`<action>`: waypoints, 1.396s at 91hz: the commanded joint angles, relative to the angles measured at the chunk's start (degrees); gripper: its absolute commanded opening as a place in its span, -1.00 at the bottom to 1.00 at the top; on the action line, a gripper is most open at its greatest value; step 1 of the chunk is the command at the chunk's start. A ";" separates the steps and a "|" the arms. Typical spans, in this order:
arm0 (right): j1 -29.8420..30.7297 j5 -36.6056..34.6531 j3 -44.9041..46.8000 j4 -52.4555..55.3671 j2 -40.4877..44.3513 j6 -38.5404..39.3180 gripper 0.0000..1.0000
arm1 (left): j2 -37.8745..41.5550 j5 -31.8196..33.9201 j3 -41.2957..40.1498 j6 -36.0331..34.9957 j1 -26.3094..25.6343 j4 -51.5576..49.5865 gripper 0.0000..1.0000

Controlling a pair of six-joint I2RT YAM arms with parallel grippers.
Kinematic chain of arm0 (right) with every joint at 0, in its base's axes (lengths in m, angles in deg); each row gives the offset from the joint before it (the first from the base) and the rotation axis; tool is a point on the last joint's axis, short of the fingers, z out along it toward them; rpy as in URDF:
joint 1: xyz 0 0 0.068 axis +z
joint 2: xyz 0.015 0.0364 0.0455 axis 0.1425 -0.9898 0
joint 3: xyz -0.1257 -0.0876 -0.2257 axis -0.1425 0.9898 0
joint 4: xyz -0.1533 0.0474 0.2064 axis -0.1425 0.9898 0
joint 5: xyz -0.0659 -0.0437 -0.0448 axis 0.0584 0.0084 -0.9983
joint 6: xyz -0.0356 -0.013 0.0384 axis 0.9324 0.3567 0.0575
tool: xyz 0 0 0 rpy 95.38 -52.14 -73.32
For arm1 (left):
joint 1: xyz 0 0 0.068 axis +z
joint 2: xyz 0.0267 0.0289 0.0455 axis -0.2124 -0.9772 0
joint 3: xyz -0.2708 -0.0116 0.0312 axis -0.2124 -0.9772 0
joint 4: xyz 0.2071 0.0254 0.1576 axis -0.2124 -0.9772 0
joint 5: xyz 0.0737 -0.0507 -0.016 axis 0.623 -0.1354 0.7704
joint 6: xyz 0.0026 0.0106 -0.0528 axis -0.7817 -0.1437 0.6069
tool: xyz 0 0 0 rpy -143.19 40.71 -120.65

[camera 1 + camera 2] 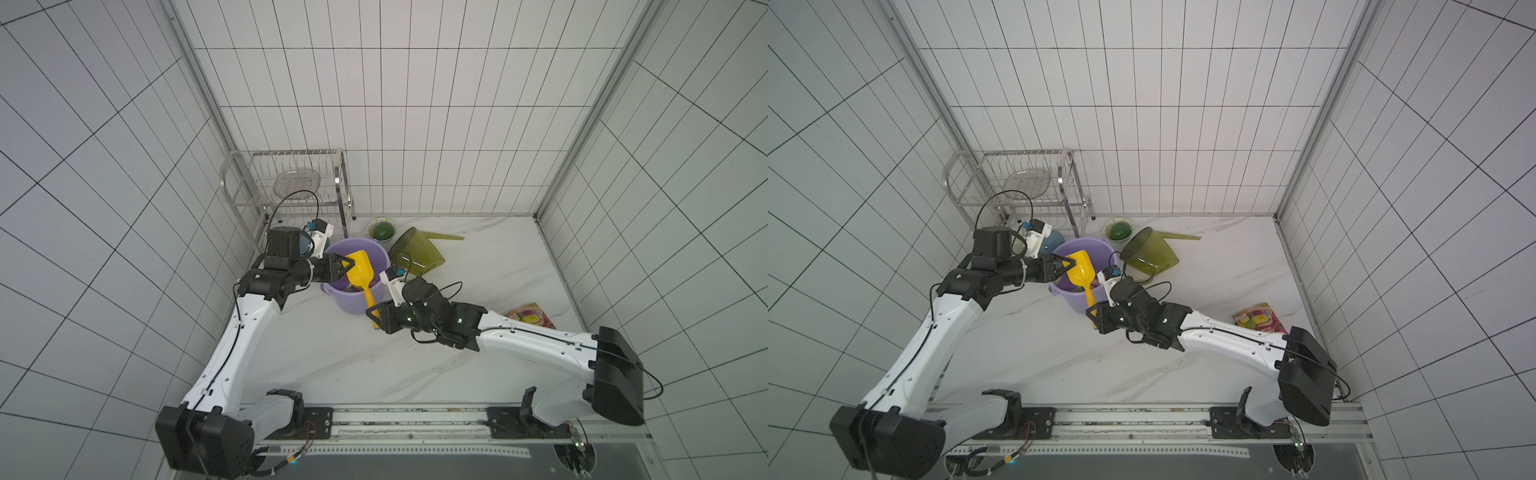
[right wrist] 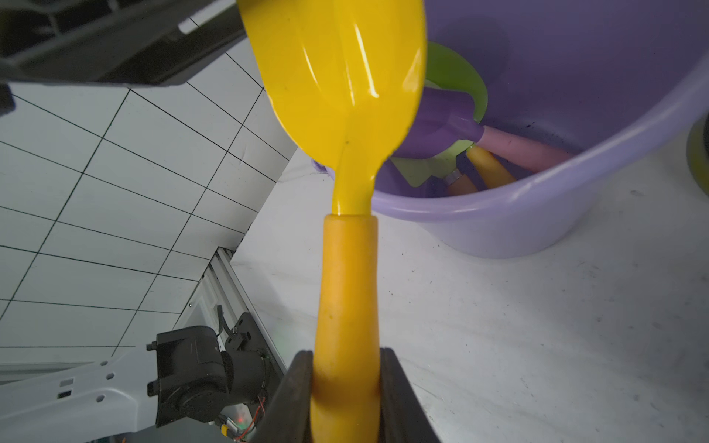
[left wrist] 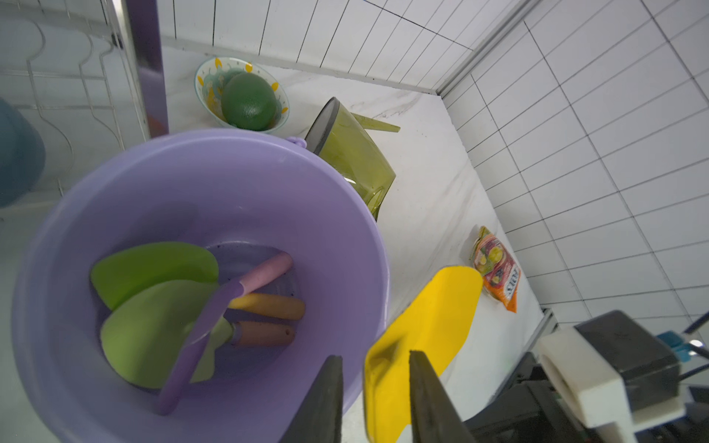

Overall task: Organize the gardening tools
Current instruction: Pick up the gardening tool from the center of the board.

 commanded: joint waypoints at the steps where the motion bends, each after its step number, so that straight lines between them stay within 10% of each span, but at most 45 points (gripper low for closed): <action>1: -1.36 2.51 1.59 2.16 3.54 7.81 -0.77 | 1.10 -2.40 2.13 -8.42 0.19 -3.35 -0.13; 39: -7.43 18.35 10.41 3.01 10.97 23.13 -0.82 | -0.68 -14.96 8.58 -31.35 0.04 -24.02 -0.09; 69: -7.55 25.25 10.74 1.78 10.13 25.59 -0.82 | -2.13 -14.10 8.28 -34.36 -1.18 -27.08 -0.08; 127: -7.88 20.49 10.62 2.86 9.80 24.55 -0.68 | -1.18 -11.92 7.44 -29.24 -1.44 -22.50 -1.00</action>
